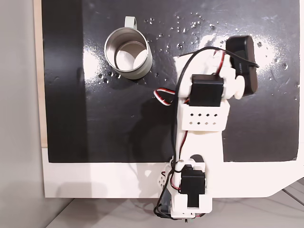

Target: Grasp a pengrip and put it in the cup.

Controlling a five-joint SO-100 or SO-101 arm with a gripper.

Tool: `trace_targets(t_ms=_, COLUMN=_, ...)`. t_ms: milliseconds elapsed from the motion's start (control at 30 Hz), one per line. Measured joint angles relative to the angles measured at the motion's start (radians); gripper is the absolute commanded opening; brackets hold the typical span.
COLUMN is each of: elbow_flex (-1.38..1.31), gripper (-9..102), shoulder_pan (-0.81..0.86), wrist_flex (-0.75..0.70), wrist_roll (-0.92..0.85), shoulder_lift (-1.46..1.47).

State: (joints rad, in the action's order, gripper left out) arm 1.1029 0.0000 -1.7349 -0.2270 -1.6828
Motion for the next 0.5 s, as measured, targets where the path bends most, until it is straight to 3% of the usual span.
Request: trace_targets(t_ms=500, elbow_flex=-0.388, gripper=0, shoulder_pan=-0.215, wrist_flex=-0.025, wrist_roll=0.259, shoulder_lift=0.238)
